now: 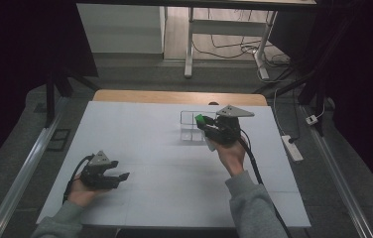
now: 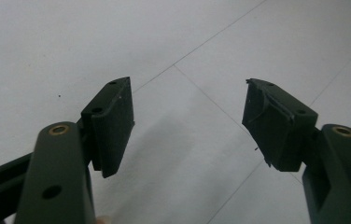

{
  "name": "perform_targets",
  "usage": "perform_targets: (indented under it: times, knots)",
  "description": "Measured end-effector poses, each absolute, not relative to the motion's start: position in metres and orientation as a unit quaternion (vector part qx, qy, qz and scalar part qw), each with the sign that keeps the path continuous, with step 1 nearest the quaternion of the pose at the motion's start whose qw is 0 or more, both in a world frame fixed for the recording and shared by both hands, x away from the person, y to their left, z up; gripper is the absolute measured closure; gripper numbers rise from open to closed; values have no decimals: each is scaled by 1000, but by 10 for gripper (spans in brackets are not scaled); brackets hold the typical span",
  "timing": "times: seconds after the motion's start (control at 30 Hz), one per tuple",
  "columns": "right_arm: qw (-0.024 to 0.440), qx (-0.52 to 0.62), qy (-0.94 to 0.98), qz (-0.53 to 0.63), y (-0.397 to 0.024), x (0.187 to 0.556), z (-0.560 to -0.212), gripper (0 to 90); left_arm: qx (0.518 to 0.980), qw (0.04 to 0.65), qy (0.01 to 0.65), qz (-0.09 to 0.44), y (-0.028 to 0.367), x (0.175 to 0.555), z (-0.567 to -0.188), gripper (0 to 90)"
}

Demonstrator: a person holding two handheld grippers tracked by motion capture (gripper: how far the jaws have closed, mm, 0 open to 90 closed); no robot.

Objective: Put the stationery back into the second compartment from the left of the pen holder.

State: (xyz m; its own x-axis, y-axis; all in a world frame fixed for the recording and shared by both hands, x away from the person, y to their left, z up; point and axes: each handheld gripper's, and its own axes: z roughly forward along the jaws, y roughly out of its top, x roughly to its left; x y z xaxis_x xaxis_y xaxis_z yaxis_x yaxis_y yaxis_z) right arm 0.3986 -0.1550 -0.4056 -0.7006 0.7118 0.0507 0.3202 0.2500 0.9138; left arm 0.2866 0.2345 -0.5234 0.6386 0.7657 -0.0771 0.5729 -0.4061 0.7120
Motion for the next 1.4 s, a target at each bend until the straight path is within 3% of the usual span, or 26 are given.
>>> perform_targets:
  times: [1.4]
  knots:
    - [191,356,728,555,-144,464,-408,663,831,361,403,129,236,289,-526,333]
